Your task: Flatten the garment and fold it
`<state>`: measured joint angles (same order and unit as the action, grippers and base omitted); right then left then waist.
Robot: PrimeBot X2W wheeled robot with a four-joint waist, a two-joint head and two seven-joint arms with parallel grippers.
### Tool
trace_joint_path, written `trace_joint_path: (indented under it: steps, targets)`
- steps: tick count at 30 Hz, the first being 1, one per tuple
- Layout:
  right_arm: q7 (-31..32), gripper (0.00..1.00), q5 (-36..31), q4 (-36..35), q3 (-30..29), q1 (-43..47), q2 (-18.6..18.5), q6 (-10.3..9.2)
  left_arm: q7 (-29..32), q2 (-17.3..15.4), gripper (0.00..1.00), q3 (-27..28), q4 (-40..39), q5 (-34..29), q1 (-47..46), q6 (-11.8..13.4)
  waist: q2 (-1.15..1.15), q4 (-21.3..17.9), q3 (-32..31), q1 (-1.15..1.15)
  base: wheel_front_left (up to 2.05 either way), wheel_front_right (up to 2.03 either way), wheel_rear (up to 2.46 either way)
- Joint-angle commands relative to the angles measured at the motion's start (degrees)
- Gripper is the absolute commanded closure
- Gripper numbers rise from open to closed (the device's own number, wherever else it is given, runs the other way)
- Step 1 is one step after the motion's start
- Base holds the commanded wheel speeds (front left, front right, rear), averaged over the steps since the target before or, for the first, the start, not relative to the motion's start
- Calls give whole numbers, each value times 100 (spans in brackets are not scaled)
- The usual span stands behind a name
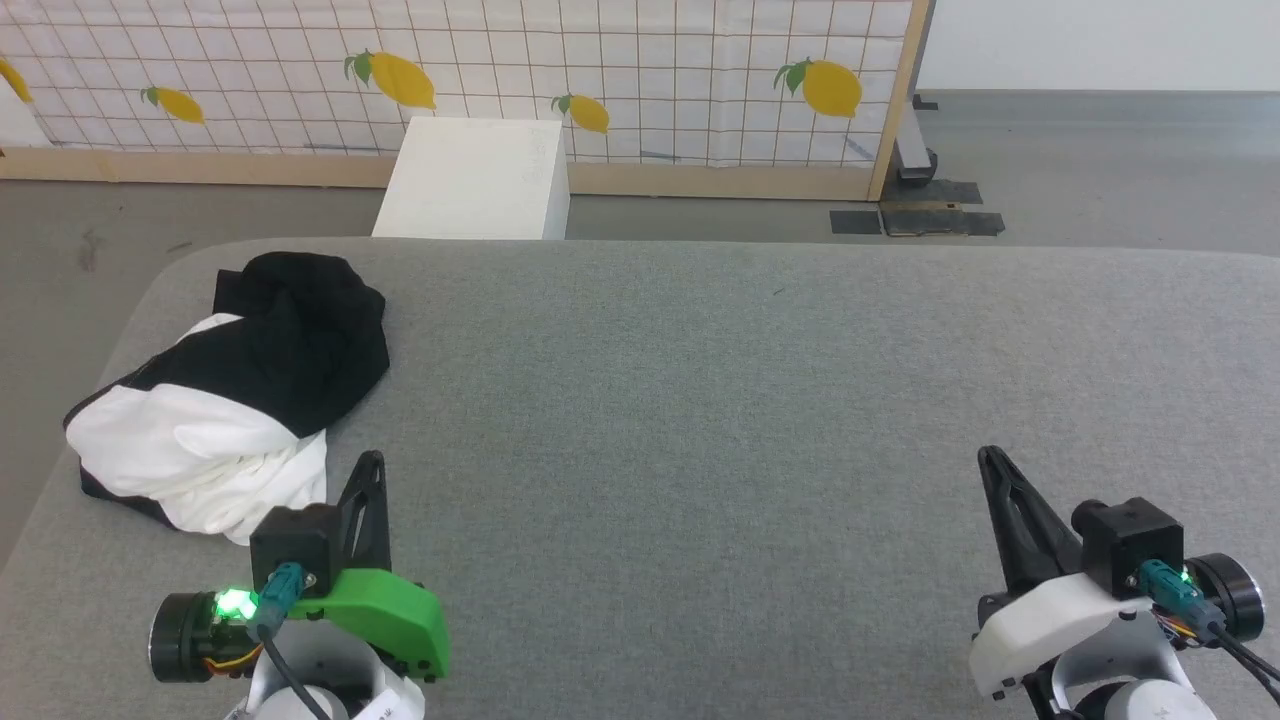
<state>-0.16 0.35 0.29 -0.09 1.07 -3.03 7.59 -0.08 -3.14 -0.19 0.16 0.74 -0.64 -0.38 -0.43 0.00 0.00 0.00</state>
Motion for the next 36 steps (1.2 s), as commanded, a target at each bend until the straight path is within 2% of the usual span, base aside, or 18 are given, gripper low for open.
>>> trace_joint_path:
  steps: [1, 2, 3, 19, 36]
  targets:
    - [16, 100, -35, -29, 9, -107, 15, -10, 8, 26, 100, 19, -16, -74, 64, 38, 43, 0, 0, 0, 0, 0, 0]
    - [16, 100, -35, -29, 9, -107, 15, -10, 8, 26, 100, 19, -16, -74, 64, 38, 43, 0, 0, 0, 0, 0, 0]
    - [0, 0, 0, 0, 2, 0, 0, 0, 0, 0, 0, 1, 0, 0, 0, 0, 0, 0, 0, 0, 0, 0, 0]
    - [-87, 0, 79, 76, 14, -73, 0, -1, -143, -1, 0, -140, 124, 178, -69, 102, 4, 98, 3, 0, 0, 0, 0]
    - [-208, 0, 170, 179, 91, -160, 2, -2, -348, -51, 0, -241, 271, 396, -103, 236, 9, 650, 9, 0, 0, 0, 0]
